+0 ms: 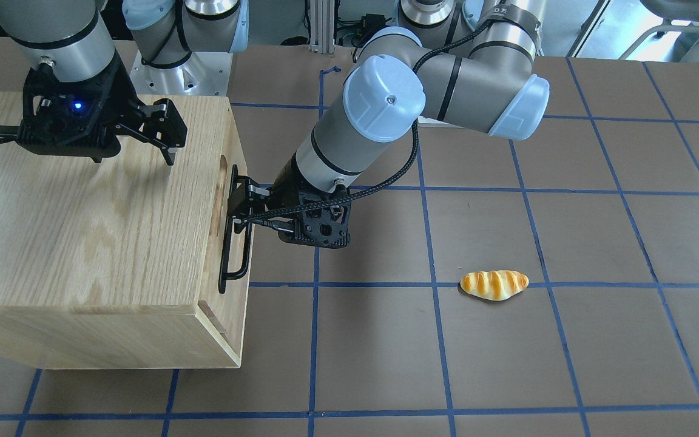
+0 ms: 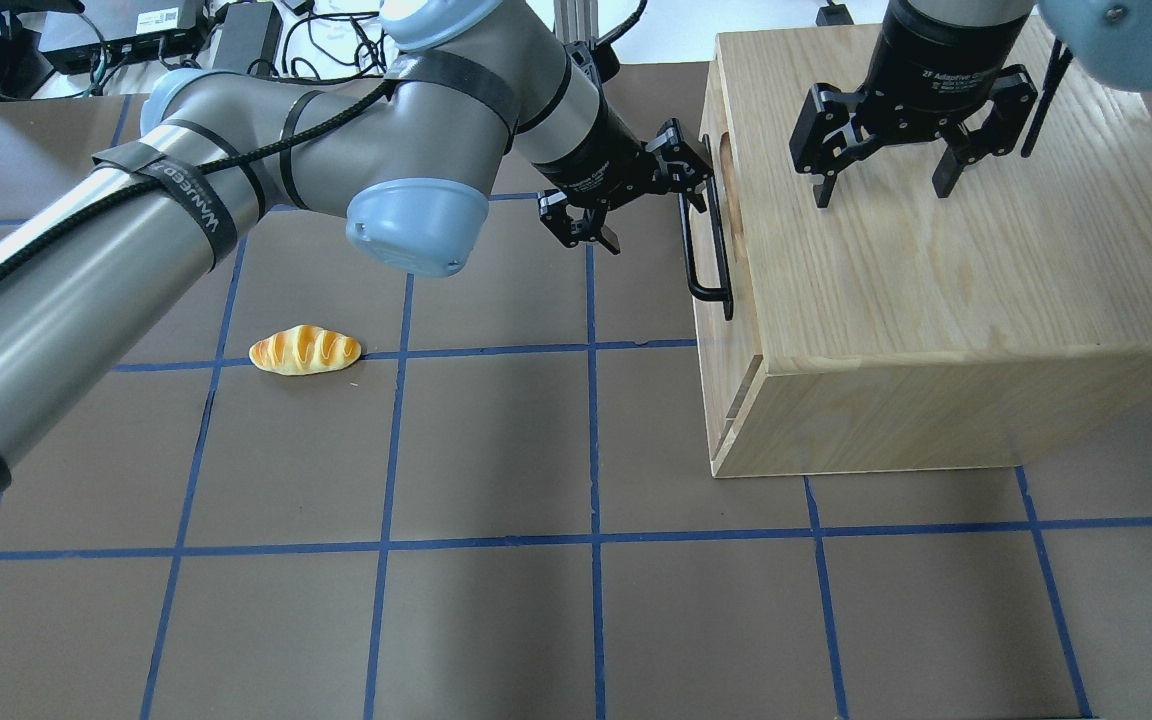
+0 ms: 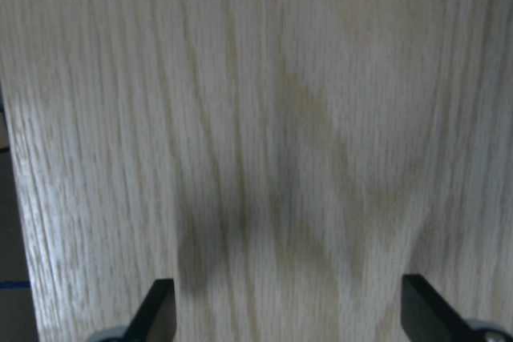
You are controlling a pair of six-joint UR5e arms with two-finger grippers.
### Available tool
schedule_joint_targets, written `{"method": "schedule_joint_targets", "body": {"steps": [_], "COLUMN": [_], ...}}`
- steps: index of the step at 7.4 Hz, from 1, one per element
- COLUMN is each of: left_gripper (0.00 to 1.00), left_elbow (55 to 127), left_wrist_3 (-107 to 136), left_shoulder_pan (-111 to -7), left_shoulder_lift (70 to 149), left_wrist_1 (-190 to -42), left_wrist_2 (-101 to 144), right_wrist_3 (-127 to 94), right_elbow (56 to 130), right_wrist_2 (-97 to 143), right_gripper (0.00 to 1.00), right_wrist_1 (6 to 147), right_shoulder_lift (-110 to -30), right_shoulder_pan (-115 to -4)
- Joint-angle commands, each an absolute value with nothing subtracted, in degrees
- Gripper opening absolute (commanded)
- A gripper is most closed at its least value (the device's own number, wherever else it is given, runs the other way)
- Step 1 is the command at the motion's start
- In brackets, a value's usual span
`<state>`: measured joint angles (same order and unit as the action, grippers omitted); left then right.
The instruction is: Open upper drawer
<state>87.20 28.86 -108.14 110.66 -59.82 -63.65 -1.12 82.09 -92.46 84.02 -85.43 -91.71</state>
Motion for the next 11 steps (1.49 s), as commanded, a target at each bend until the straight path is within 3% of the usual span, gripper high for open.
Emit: {"method": "schedule_joint_targets", "body": {"steps": [1, 11], "left_gripper": [1.00, 1.00], "left_elbow": [87.9, 88.3], "left_wrist_3": [28.6, 19.8], "left_shoulder_pan": [-108.1, -107.0], "left_shoulder_lift": [111.3, 109.2], "left_wrist_1": [-59.7, -62.9], "left_wrist_2": [-63.9, -73.9], "right_wrist_3": [-1.1, -1.1], "right_elbow": [82.1, 82.2], "right_wrist_2": [-92.5, -92.5], "right_gripper": [1.00, 1.00], "right_wrist_1": [84.0, 84.0], "right_shoulder_lift": [-85.4, -85.4], "right_shoulder_pan": [-91.7, -91.8]}}
